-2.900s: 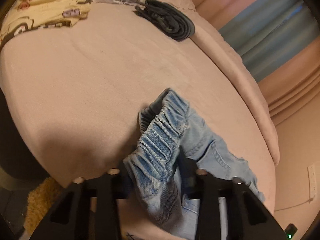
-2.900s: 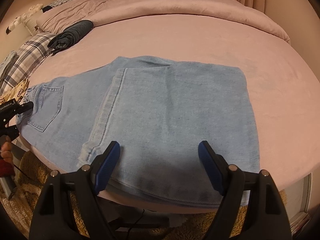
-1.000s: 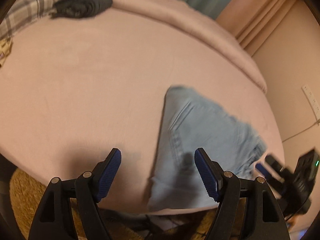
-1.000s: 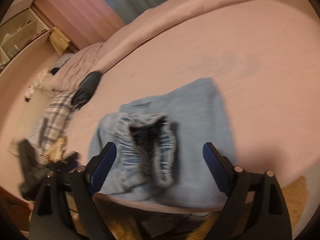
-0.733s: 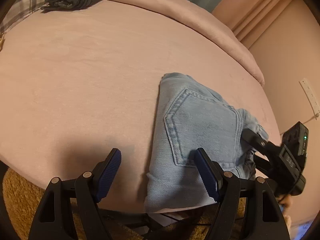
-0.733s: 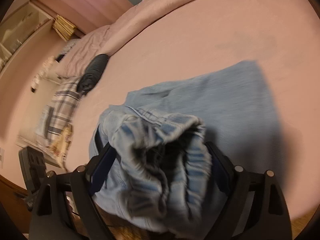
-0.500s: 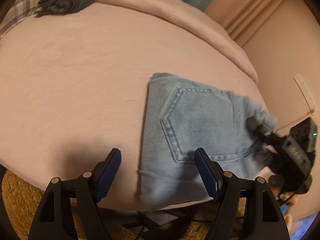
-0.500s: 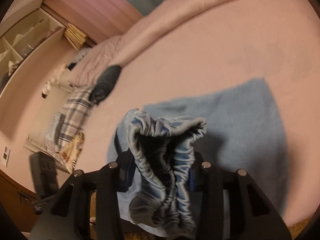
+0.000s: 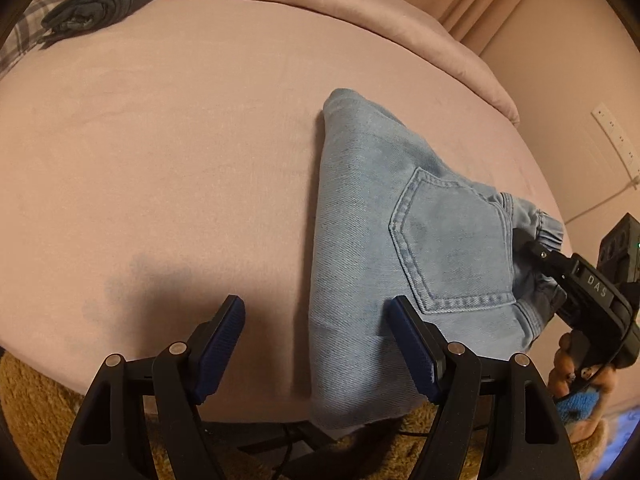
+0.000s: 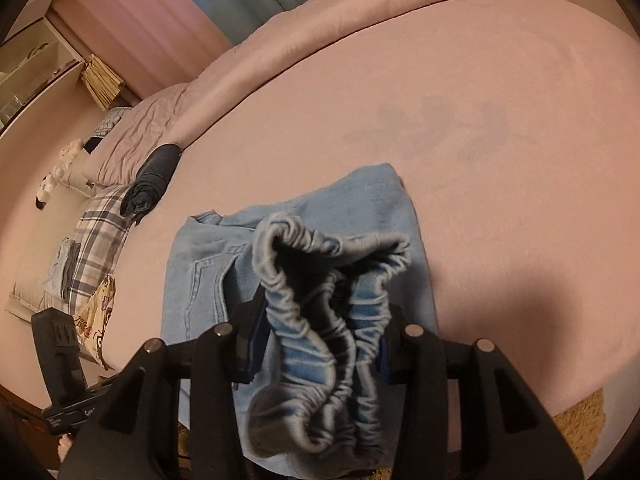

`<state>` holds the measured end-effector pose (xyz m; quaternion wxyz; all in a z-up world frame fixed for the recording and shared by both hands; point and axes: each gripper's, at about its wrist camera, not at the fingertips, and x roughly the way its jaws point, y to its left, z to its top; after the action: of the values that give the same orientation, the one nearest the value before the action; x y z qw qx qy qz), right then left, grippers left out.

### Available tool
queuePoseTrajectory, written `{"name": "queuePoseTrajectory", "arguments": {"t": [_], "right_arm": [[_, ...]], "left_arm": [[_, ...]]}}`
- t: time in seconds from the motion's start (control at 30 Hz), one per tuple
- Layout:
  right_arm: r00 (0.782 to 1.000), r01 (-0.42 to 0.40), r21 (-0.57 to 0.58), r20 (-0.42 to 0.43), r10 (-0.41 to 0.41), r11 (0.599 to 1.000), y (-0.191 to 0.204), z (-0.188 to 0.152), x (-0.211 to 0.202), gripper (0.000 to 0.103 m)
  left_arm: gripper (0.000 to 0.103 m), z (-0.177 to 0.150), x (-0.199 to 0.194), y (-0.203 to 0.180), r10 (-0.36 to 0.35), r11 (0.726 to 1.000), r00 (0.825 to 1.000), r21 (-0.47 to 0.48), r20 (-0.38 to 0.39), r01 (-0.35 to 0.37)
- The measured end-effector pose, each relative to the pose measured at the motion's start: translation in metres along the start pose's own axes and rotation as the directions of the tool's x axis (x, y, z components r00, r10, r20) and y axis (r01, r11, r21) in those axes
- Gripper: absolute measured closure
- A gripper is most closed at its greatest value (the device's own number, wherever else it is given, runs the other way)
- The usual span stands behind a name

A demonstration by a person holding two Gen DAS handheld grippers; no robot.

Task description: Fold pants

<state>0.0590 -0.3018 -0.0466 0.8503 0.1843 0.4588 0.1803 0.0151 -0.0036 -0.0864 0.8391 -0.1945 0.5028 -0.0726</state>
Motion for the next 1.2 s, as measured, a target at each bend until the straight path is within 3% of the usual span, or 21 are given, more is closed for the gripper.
{"name": "queuePoseTrajectory", "arguments": {"t": [0.13, 0.2, 0.23, 0.3, 0.4, 0.53, 0.57, 0.63, 0.7, 0.8, 0.9, 1.03, 1.2], "right_arm": [[0.999, -0.039, -0.006, 0.024, 0.039, 0.999, -0.004, 0.009, -0.012, 0.060], [0.999, -0.010, -0.040, 0.038, 0.011, 0.999, 0.001, 0.009, -0.014, 0.058], [1.000, 0.015, -0.045, 0.021, -0.014, 0.999, 0.003, 0.009, -0.009, 0.056], [0.994, 0.096, -0.042, -0.042, -0.098, 0.995, -0.003, 0.007, 0.003, 0.037], [0.992, 0.117, 0.030, -0.051, -0.116, 0.993, -0.009, 0.010, -0.008, 0.033], [0.972, 0.223, -0.102, 0.102, -0.213, 0.969, 0.032, 0.026, -0.044, 0.033], [0.972, 0.213, -0.144, 0.130, -0.195, 0.966, 0.044, 0.028, -0.047, 0.033], [0.988, 0.099, -0.230, 0.140, -0.068, 0.968, 0.072, 0.033, -0.045, 0.045], [0.996, -0.027, -0.259, 0.076, 0.049, 0.965, 0.094, 0.035, -0.028, 0.080], [0.987, -0.159, -0.287, -0.082, 0.141, 0.945, 0.128, 0.030, 0.023, 0.083], [0.975, -0.165, -0.312, -0.193, 0.108, 0.936, 0.150, 0.020, 0.076, 0.084], [0.978, -0.017, -0.333, -0.200, -0.054, 0.943, 0.143, 0.018, 0.124, 0.098], [0.980, -0.026, -0.276, -0.194, -0.029, 0.961, 0.123, 0.030, 0.130, 0.103]], "left_arm": [[0.028, -0.003, -0.004, 0.002, 0.007, 1.000, 1.000, -0.014, 0.013, -0.007], [0.028, -0.008, -0.006, 0.001, 0.019, 1.000, 1.000, -0.014, 0.015, -0.019], [0.028, -0.010, -0.006, 0.001, 0.018, 1.000, 1.000, -0.020, 0.014, -0.018], [0.030, -0.012, -0.008, -0.002, 0.011, 1.000, 1.000, -0.020, 0.021, -0.010], [0.039, -0.014, -0.017, -0.001, -0.020, 1.000, 0.999, -0.017, 0.028, 0.020], [0.052, -0.010, -0.032, 0.005, -0.088, 0.995, 0.992, -0.044, 0.091, 0.092], [0.060, -0.009, -0.033, 0.006, -0.104, 0.992, 0.989, -0.055, 0.101, 0.110], [0.069, -0.008, -0.028, 0.007, -0.130, 0.988, 0.987, -0.070, 0.094, 0.137], [0.070, -0.010, -0.016, 0.007, -0.138, 0.988, 0.989, -0.066, 0.063, 0.142], [0.070, -0.015, -0.001, 0.007, -0.108, 0.991, 0.992, -0.066, 0.065, 0.112], [0.070, -0.015, 0.001, 0.006, -0.110, 0.992, 0.991, -0.054, 0.071, 0.114], [0.069, -0.022, -0.001, 0.013, -0.105, 0.993, 0.991, -0.040, 0.079, 0.108], [0.069, -0.030, -0.001, 0.007, -0.087, 0.996, 0.992, -0.015, 0.087, 0.089]]}}
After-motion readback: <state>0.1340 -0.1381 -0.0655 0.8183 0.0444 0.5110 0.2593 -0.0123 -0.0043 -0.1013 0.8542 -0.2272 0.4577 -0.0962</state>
